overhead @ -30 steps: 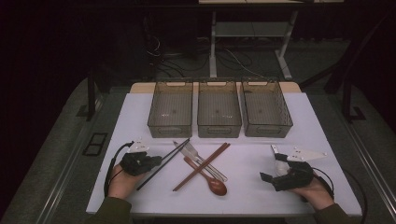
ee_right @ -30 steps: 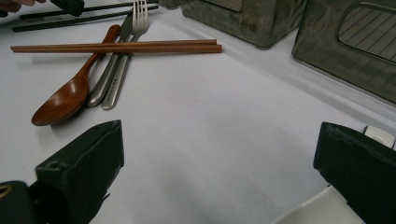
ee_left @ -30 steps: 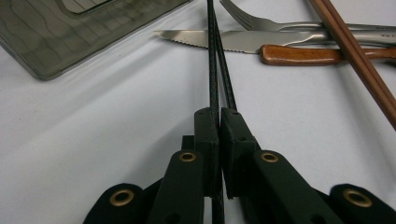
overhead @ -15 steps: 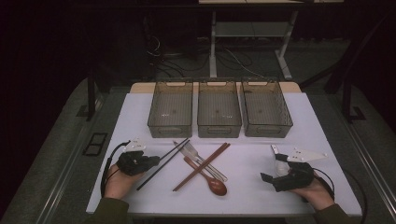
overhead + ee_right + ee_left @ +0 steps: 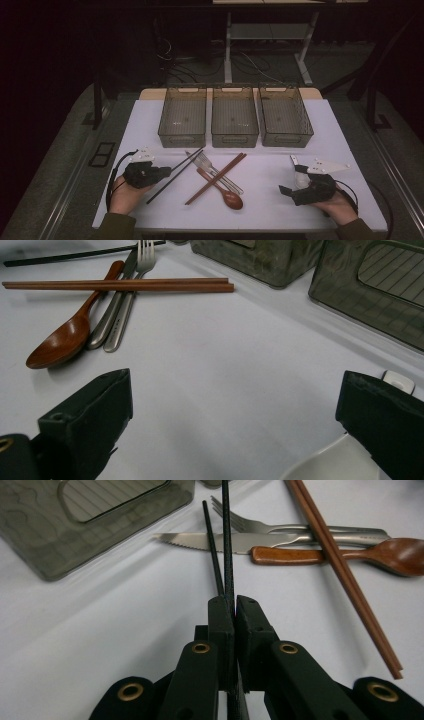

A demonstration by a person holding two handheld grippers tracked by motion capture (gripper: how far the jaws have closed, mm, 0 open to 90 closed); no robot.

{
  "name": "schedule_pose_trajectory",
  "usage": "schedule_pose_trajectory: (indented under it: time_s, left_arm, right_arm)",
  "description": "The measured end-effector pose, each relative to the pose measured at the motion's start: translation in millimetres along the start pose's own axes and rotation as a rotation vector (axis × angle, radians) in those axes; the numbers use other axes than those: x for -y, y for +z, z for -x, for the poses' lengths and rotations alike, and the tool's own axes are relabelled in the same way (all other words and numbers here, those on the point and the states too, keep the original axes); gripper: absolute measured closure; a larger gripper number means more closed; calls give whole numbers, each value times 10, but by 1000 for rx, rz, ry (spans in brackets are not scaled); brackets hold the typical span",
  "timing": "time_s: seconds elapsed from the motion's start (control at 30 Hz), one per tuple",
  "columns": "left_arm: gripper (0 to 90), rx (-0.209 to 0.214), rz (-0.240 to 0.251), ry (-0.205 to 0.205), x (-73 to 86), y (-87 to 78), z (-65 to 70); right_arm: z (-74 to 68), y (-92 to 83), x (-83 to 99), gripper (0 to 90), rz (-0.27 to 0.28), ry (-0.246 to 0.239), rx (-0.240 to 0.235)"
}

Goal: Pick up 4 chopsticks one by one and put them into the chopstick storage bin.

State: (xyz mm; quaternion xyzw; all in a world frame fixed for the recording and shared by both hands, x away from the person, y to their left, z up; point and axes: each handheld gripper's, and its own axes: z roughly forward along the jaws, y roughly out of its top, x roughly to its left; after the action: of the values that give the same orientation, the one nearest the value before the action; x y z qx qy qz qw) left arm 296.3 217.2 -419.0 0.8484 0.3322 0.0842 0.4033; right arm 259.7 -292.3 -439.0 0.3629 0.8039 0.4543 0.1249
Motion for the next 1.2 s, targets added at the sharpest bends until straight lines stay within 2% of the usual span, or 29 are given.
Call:
schedule_pose_trajectory:
  time_s: [0.57, 1.2]
  left_arm:
    - [849, 53, 40, 12, -155, 69, 66]
    - [849, 55, 78, 28, -346, 66, 25]
  right_arm:
    - [9, 2, 1, 16, -2, 13, -6]
    - [24, -1, 0, 16, 2, 17, -7]
